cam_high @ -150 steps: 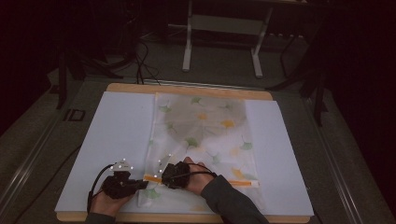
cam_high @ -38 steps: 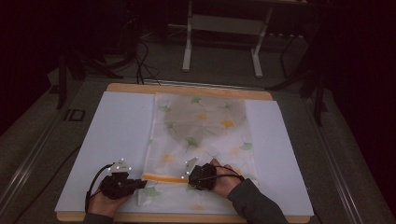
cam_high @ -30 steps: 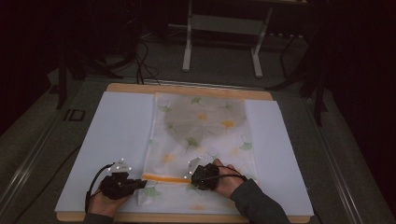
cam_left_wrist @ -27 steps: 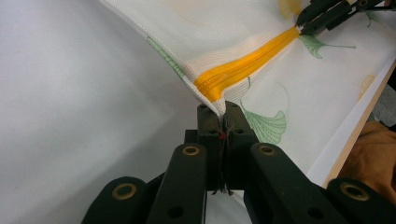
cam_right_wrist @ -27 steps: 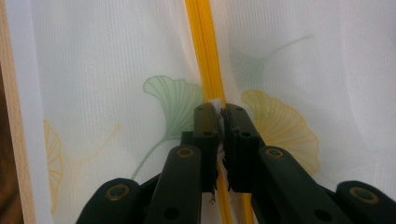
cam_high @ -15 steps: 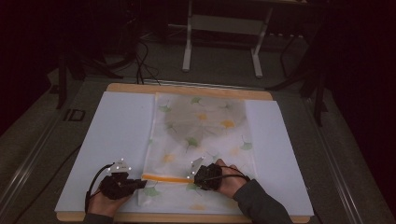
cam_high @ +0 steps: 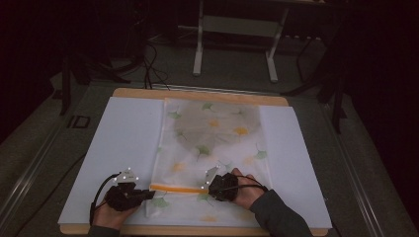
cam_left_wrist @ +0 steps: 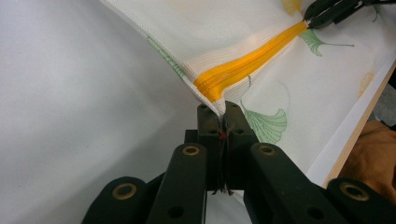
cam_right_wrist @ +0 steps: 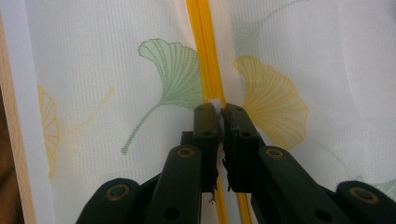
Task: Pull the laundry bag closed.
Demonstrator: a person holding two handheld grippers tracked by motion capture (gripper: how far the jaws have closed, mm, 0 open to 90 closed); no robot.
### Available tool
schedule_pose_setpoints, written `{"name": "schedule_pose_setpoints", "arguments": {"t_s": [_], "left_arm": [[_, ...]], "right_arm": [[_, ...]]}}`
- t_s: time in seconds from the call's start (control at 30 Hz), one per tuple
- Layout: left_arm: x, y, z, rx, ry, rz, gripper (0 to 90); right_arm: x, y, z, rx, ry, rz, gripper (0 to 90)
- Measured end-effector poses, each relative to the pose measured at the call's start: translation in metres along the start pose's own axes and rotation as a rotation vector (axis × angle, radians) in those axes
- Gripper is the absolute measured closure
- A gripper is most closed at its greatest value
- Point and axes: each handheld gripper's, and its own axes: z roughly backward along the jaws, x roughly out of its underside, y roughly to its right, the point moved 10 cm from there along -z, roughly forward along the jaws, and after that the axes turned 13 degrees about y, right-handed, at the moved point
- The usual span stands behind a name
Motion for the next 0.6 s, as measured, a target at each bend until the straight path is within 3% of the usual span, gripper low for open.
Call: {"name": "schedule_pose_setpoints", "arguments": {"t_s": [0.6], "left_arm": [[0.000, 0.000, 0.001, -0.001, 0.006, 0.004, 88.3]], "right_arm": [[0.012, 0.004, 0.007, 0.011, -0.020, -0.007, 84.3]]}}
